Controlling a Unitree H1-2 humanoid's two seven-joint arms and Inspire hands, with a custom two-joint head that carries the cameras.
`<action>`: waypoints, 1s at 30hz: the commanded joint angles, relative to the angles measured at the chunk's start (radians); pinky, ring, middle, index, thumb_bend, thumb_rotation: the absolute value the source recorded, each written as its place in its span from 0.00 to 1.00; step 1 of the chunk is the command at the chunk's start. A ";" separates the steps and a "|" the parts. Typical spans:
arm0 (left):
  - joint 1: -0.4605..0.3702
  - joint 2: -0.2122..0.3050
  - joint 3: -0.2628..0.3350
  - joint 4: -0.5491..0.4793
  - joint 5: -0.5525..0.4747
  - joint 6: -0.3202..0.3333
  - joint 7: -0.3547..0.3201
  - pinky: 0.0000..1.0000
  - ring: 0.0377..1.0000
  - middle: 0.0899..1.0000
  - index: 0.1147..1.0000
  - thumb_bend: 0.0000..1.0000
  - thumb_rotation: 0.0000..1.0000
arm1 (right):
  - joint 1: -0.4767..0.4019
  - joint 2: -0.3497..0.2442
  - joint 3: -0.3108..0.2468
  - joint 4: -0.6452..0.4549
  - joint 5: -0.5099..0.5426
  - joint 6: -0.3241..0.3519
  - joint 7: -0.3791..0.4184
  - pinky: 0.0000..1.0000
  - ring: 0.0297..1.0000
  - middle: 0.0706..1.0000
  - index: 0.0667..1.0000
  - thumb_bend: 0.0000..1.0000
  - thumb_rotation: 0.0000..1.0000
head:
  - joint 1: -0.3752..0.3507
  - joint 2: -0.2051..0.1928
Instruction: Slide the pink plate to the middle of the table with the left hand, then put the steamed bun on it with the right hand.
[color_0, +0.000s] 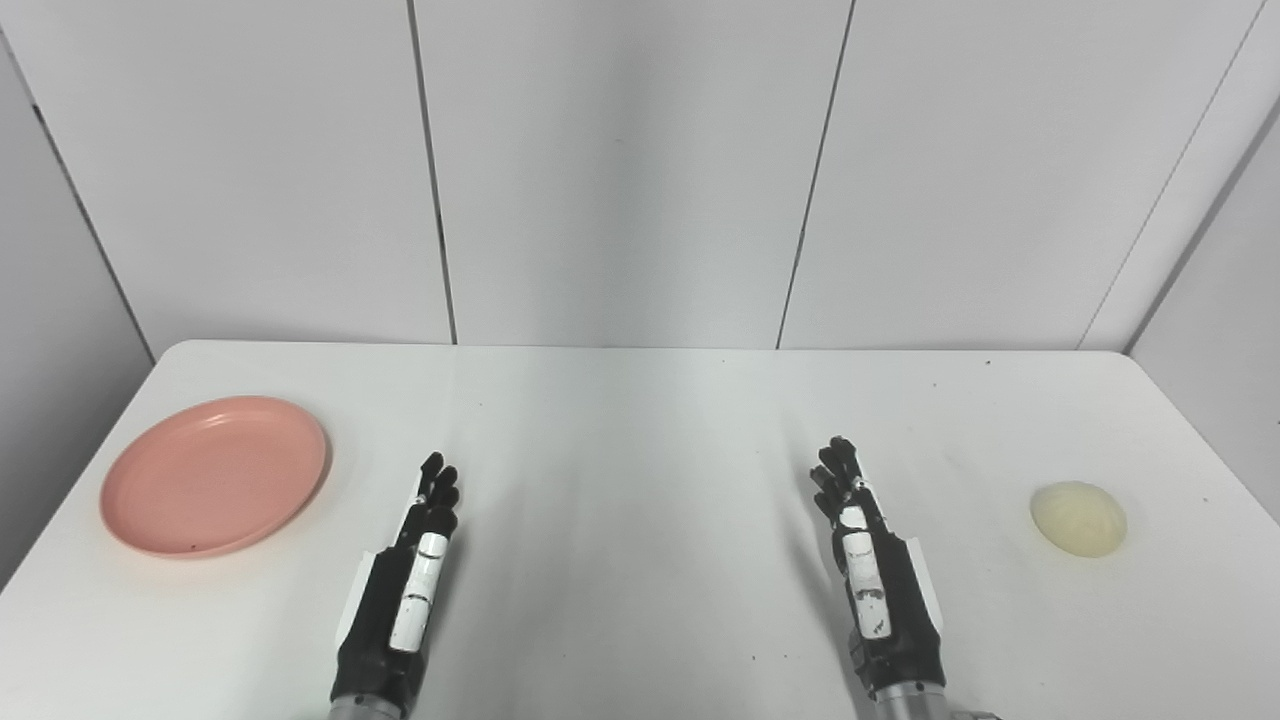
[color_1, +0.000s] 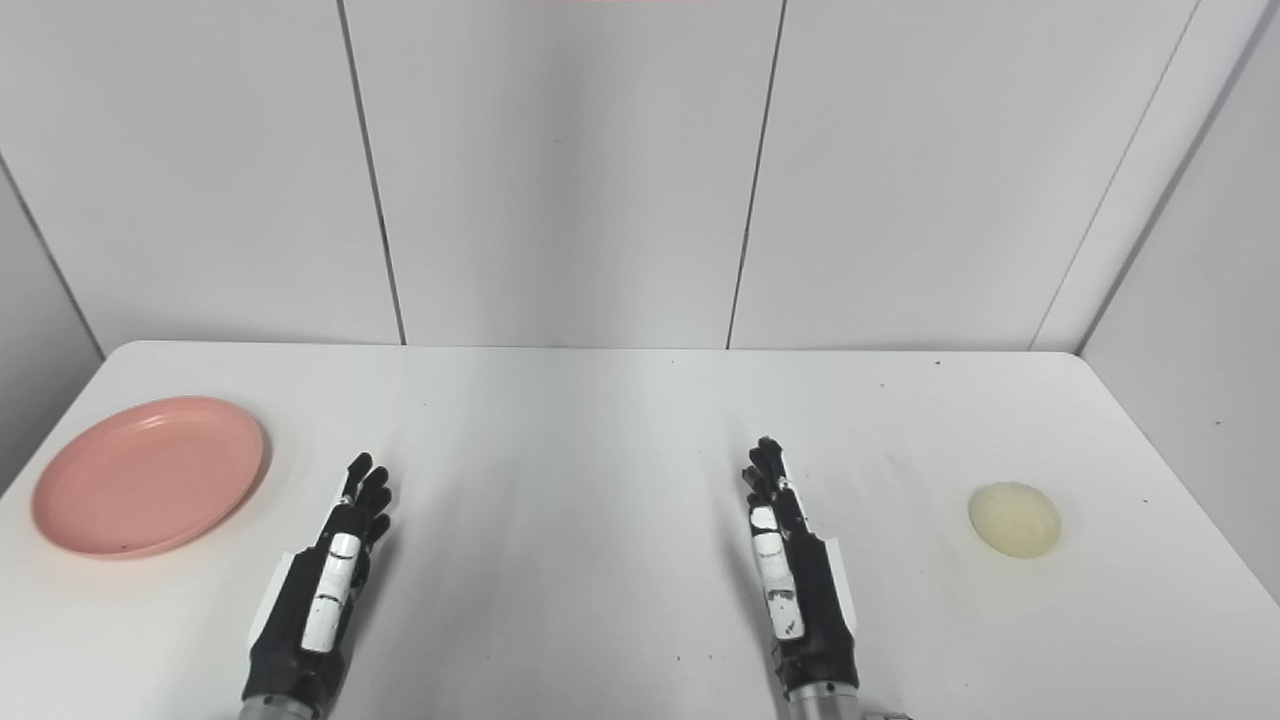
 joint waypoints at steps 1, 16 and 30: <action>-0.019 -0.005 0.002 -0.013 0.008 -0.040 0.007 1.00 1.00 1.00 1.00 0.65 0.99 | 0.014 -0.002 0.000 0.019 -0.005 0.004 0.002 0.97 0.94 0.95 0.95 0.73 1.00 | -0.001 0.001; -0.014 -0.003 0.000 -0.033 -0.018 -0.013 -0.007 1.00 1.00 1.00 1.00 0.66 0.98 | 0.019 -0.002 0.004 0.005 -0.010 0.014 0.007 0.96 0.93 0.94 0.93 0.73 1.00 | -0.003 0.005; -0.011 -0.002 -0.004 -0.043 -0.031 0.007 -0.012 1.00 1.00 1.00 1.00 0.67 0.97 | 0.020 -0.007 0.006 0.001 -0.013 0.031 0.009 0.95 0.92 0.93 0.92 0.76 1.00 | -0.002 0.006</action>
